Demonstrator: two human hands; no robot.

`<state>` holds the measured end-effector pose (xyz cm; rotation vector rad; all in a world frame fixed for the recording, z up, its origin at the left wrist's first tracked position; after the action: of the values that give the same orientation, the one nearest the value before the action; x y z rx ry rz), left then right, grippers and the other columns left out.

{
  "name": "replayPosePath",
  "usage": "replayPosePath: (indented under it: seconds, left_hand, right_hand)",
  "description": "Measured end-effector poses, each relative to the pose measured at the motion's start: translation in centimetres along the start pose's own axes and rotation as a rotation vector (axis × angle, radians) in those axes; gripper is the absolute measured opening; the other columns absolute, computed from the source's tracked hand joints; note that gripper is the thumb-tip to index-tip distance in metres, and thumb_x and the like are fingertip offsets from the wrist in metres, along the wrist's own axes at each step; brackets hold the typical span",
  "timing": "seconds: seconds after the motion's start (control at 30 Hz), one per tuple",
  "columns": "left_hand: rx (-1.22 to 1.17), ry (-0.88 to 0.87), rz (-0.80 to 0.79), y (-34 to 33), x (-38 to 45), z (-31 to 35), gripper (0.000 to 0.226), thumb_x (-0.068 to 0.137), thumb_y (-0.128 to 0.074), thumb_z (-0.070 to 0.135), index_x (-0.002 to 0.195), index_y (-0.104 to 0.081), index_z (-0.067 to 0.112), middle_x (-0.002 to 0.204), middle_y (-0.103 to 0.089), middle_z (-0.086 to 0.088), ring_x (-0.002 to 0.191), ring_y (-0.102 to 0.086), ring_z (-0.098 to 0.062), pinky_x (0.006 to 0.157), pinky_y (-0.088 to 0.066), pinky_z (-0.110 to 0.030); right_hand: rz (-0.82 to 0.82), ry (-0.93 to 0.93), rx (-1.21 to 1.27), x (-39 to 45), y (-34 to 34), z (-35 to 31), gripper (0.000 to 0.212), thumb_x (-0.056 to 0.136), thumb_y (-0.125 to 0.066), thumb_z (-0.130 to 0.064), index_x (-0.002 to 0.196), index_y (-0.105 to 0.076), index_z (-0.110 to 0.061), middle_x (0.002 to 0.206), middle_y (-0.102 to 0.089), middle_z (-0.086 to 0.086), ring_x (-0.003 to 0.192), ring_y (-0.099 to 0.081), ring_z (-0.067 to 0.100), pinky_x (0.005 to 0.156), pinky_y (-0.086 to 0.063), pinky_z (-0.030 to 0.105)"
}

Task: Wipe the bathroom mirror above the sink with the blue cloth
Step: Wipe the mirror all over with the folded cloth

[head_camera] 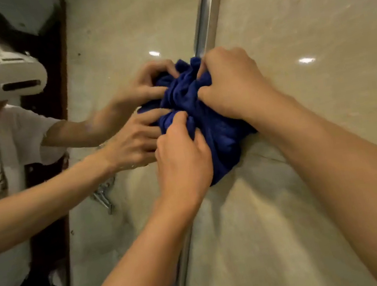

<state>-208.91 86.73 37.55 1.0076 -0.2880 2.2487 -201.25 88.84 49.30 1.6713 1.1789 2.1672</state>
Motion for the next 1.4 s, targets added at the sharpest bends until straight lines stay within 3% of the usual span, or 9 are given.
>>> replayPosePath:
  seconds: [0.13, 0.33, 0.53, 0.67, 0.8, 0.97, 1.1, 1.27, 1.4]
  left_hand:
    - [0.036, 0.023, -0.049, -0.4, -4.4, -3.4, 0.004, 0.094, -0.054, 0.015, 0.095, -0.053, 0.012, 0.095, -0.065, -0.019, 0.092, -0.056, -0.044, 0.074, -0.039, -0.047]
    - [-0.061, 0.049, -0.035, -0.1, -5.4, -5.0, 0.005, 0.093, -0.056, 0.012, 0.09, -0.056, 0.007, 0.09, -0.065, -0.01, 0.087, -0.057, -0.033, 0.068, -0.034, -0.035]
    - [-0.134, 0.037, 0.004, 0.2, 0.4, 1.1, 0.01, 0.094, -0.051, 0.012, 0.085, -0.052, 0.01, 0.094, -0.065, -0.016, 0.092, -0.057, -0.039, 0.076, -0.044, -0.044]
    - [-0.119, 0.006, -0.011, 0.2, 5.5, 5.1, 0.008, 0.093, -0.046, 0.01, 0.087, -0.051, 0.012, 0.106, -0.064, -0.017, 0.102, -0.056, -0.039, 0.072, -0.034, -0.035]
    - [-0.115, -0.078, 0.014, 0.2, 5.6, 4.9, 0.011, 0.095, -0.048, 0.015, 0.087, -0.054, 0.011, 0.099, -0.066, -0.014, 0.096, -0.059, -0.036, 0.07, -0.036, -0.034]
    - [-0.13, -0.106, 0.029, 0.1, 3.2, 2.5, 0.008, 0.091, -0.049, 0.012, 0.087, -0.056, 0.01, 0.09, -0.065, -0.012, 0.088, -0.059, -0.035, 0.067, -0.041, -0.038]
    - [-0.13, -0.065, 0.001, -0.4, -0.3, -0.8, 0.01, 0.093, -0.049, 0.015, 0.093, -0.058, 0.01, 0.091, -0.066, -0.014, 0.089, -0.06, -0.036, 0.07, -0.045, -0.041]
    - [-0.034, 0.05, -0.04, -1.0, -5.7, -6.2, 0.028, 0.095, -0.054, 0.024, 0.121, -0.059, 0.016, 0.113, -0.067, -0.014, 0.106, -0.06, -0.036, 0.086, -0.047, -0.04]
    - [0.035, 0.189, -0.153, -0.9, -10.6, -11.1, 0.021, 0.09, -0.057, 0.027, 0.11, -0.062, 0.02, 0.104, -0.069, -0.009, 0.099, -0.062, -0.035, 0.078, -0.049, -0.042]
  right_hand:
    - [-0.065, 0.01, 0.009, -4.9, -3.8, -0.8, 0.025, 0.089, -0.053, -0.014, 0.113, -0.057, -0.012, 0.116, -0.059, 0.018, 0.108, -0.055, 0.038, 0.078, -0.041, 0.033]
    - [-0.048, 0.002, -0.006, -7.8, -5.3, -1.8, 0.017, 0.092, -0.048, -0.008, 0.109, -0.051, -0.007, 0.116, -0.057, 0.017, 0.102, -0.055, 0.036, 0.07, -0.033, 0.033]
    - [0.098, 0.021, -0.115, -2.4, 0.4, -1.9, 0.024, 0.095, -0.048, -0.008, 0.118, -0.05, -0.001, 0.121, -0.055, 0.022, 0.108, -0.055, 0.04, 0.072, -0.032, 0.033]
    - [0.166, -0.015, -0.089, 2.7, 4.7, -1.6, 0.027, 0.092, -0.05, -0.007, 0.118, -0.054, -0.002, 0.123, -0.055, 0.023, 0.111, -0.054, 0.041, 0.074, -0.035, 0.033]
    - [0.213, -0.035, -0.071, 2.8, 4.5, -1.1, 0.03, 0.091, -0.05, -0.008, 0.12, -0.054, -0.004, 0.124, -0.055, 0.021, 0.112, -0.053, 0.04, 0.077, -0.037, 0.033]
    - [0.239, -0.094, -0.072, 0.3, 2.2, -1.1, 0.037, 0.092, -0.051, -0.012, 0.128, -0.049, -0.005, 0.128, -0.054, 0.02, 0.117, -0.052, 0.041, 0.087, -0.044, 0.037]
    - [0.215, -0.061, -0.075, -2.9, -0.9, -1.4, 0.033, 0.09, -0.049, -0.011, 0.123, -0.049, -0.004, 0.121, -0.058, 0.019, 0.109, -0.055, 0.04, 0.075, -0.036, 0.035]
    - [0.194, -0.012, -0.028, -8.3, -5.9, -1.7, 0.027, 0.092, -0.044, -0.012, 0.118, -0.048, -0.008, 0.118, -0.057, 0.015, 0.103, -0.057, 0.038, 0.075, -0.038, 0.037]
    - [0.052, -0.018, -0.02, -14.0, -10.7, -2.2, 0.023, 0.095, -0.043, -0.015, 0.118, -0.046, -0.012, 0.118, -0.054, 0.012, 0.1, -0.056, 0.036, 0.07, -0.035, 0.036]
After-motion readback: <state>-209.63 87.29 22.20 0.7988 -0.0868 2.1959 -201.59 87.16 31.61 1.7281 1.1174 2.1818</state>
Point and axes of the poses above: each hand's wrist, its own x-axis towards the middle knuckle, its own y-axis out of the back of the hand, z = x × y, the point moved 7 cm from there along x, towards the middle knuckle
